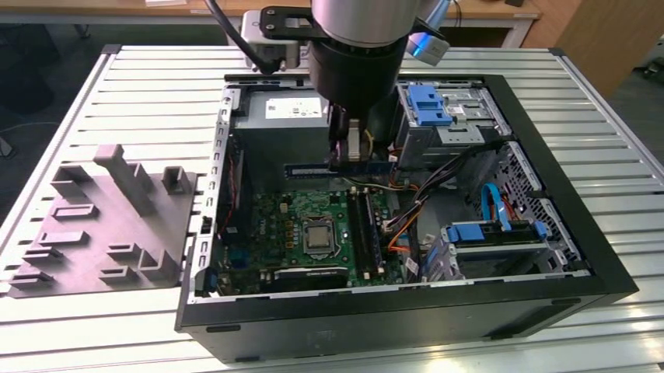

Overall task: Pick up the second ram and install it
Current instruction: 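Insert the second ram into the second slot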

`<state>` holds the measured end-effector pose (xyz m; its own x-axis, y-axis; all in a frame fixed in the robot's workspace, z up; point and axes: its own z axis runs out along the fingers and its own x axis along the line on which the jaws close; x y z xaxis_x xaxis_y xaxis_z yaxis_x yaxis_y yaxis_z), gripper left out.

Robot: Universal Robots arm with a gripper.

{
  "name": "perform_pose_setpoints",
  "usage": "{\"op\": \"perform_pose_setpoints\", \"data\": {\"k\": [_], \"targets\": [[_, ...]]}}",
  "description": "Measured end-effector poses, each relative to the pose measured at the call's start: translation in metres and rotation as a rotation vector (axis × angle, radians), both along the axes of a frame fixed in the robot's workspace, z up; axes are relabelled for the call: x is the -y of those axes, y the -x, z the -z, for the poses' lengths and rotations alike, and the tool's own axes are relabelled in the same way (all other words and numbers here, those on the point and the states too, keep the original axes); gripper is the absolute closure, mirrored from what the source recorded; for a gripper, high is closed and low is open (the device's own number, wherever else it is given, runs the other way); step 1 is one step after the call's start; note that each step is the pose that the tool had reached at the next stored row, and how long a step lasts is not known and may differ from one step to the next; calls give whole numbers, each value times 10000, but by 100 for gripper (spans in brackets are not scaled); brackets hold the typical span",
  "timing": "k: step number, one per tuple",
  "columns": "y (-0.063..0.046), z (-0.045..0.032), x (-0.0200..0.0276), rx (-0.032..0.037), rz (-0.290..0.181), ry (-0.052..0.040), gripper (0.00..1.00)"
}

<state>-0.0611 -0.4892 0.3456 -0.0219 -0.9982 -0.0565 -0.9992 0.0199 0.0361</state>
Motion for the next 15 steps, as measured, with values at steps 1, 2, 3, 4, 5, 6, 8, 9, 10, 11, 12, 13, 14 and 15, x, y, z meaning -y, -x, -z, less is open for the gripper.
{"op": "perform_pose_setpoints", "data": {"k": [1, 2, 3, 4, 5, 6, 8, 9, 10, 11, 12, 13, 14, 15], "targets": [[0, 2, 0, 0, 139, 1, 88], [0, 5, 0, 0, 306, 1, 88], [0, 7, 0, -1, 483, 1, 88], [0, 9, 0, -1, 664, 1, 88], [0, 12, 0, -1, 843, 1, 88], [0, 14, 0, 0, 1040, 0, 88], [0, 19, 0, 0, 1399, 0, 88], [0, 21, 0, 0, 1580, 0, 88], [0, 23, 0, 0, 1759, 1, 88], [0, 25, 0, 0, 1940, 1, 88], [0, 26, 0, 0, 2119, 0, 88], [0, 29, 0, 0, 2310, 0, 88], [0, 30, 0, 0, 2490, 0, 88], [0, 33, 0, 0, 2674, 0, 88]]}}
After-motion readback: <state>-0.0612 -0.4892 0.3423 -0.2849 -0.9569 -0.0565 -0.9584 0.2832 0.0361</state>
